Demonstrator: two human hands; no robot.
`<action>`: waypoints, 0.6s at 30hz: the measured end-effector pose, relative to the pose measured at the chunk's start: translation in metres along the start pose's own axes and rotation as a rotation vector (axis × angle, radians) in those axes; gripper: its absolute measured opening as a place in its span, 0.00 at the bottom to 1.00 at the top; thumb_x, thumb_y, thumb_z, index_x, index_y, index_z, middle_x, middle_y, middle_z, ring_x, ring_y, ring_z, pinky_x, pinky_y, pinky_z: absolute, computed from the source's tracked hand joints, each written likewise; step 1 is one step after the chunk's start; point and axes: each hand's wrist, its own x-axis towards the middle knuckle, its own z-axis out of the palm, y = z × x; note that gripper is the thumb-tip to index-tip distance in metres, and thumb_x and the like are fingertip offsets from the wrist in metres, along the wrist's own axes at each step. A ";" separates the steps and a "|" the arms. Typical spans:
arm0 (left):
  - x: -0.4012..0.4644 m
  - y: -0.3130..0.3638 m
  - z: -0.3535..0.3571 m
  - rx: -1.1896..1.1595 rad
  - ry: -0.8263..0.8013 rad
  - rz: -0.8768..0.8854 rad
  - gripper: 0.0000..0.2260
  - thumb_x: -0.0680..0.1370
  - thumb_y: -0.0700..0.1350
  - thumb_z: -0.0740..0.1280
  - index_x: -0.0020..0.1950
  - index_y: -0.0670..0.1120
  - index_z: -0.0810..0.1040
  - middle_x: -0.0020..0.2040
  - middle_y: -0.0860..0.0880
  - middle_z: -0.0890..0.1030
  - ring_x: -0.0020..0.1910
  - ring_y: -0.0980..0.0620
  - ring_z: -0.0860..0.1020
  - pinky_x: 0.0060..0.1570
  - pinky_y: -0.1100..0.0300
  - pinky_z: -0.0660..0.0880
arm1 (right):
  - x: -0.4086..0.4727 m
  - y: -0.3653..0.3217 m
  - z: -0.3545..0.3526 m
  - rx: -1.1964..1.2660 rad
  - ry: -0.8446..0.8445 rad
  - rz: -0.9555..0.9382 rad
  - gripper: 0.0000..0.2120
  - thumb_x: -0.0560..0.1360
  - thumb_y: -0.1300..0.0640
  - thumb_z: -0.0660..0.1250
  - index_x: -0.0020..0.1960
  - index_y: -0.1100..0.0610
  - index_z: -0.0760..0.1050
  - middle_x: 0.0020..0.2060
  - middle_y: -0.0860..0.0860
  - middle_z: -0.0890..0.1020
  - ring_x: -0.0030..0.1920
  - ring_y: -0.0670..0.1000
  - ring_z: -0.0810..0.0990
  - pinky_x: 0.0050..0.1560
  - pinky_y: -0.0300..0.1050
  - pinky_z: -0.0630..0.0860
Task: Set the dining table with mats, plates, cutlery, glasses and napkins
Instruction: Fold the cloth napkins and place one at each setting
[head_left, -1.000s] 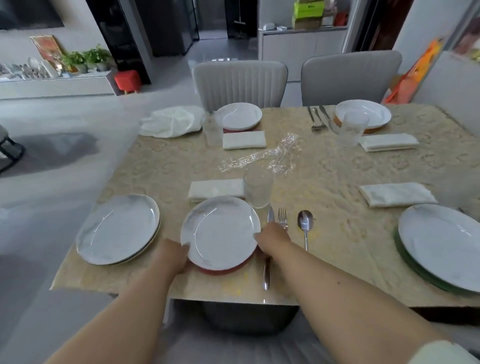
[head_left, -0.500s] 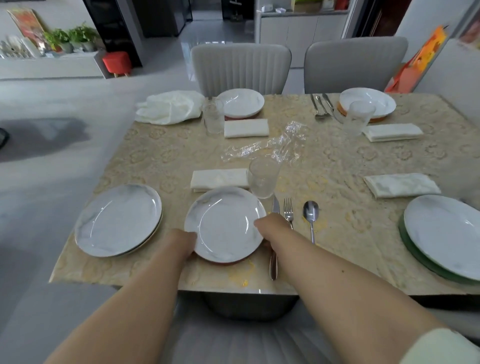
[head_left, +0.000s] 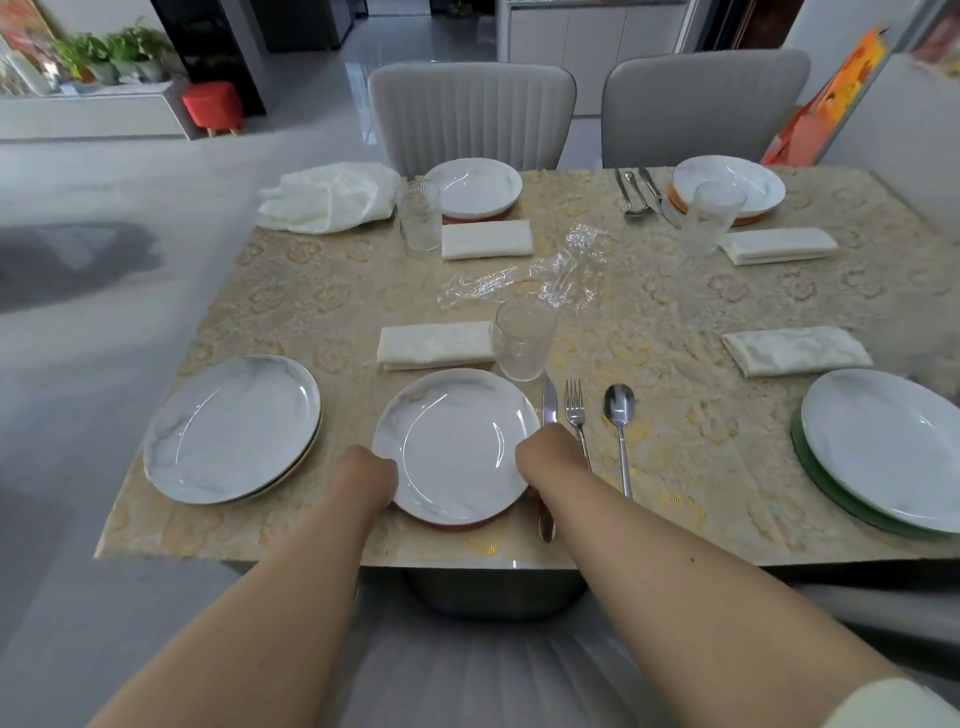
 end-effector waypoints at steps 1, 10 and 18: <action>-0.002 0.000 -0.001 0.004 -0.005 0.009 0.13 0.76 0.38 0.60 0.58 0.34 0.73 0.55 0.37 0.77 0.55 0.38 0.77 0.54 0.50 0.75 | -0.002 0.001 0.000 -0.002 0.001 0.000 0.19 0.76 0.63 0.58 0.66 0.62 0.69 0.58 0.58 0.77 0.57 0.58 0.78 0.46 0.44 0.72; 0.000 -0.013 0.000 -0.018 -0.001 0.141 0.12 0.74 0.40 0.62 0.55 0.36 0.73 0.50 0.38 0.79 0.47 0.40 0.77 0.40 0.55 0.70 | -0.013 0.008 0.000 0.010 0.006 -0.014 0.18 0.76 0.64 0.58 0.66 0.61 0.70 0.57 0.57 0.78 0.55 0.58 0.79 0.45 0.43 0.73; -0.004 -0.016 0.000 -0.047 0.046 0.216 0.07 0.77 0.42 0.63 0.50 0.38 0.73 0.43 0.44 0.76 0.45 0.41 0.75 0.42 0.56 0.68 | -0.015 0.010 -0.001 0.036 0.021 -0.020 0.17 0.75 0.65 0.58 0.63 0.62 0.71 0.54 0.56 0.78 0.52 0.57 0.79 0.40 0.42 0.71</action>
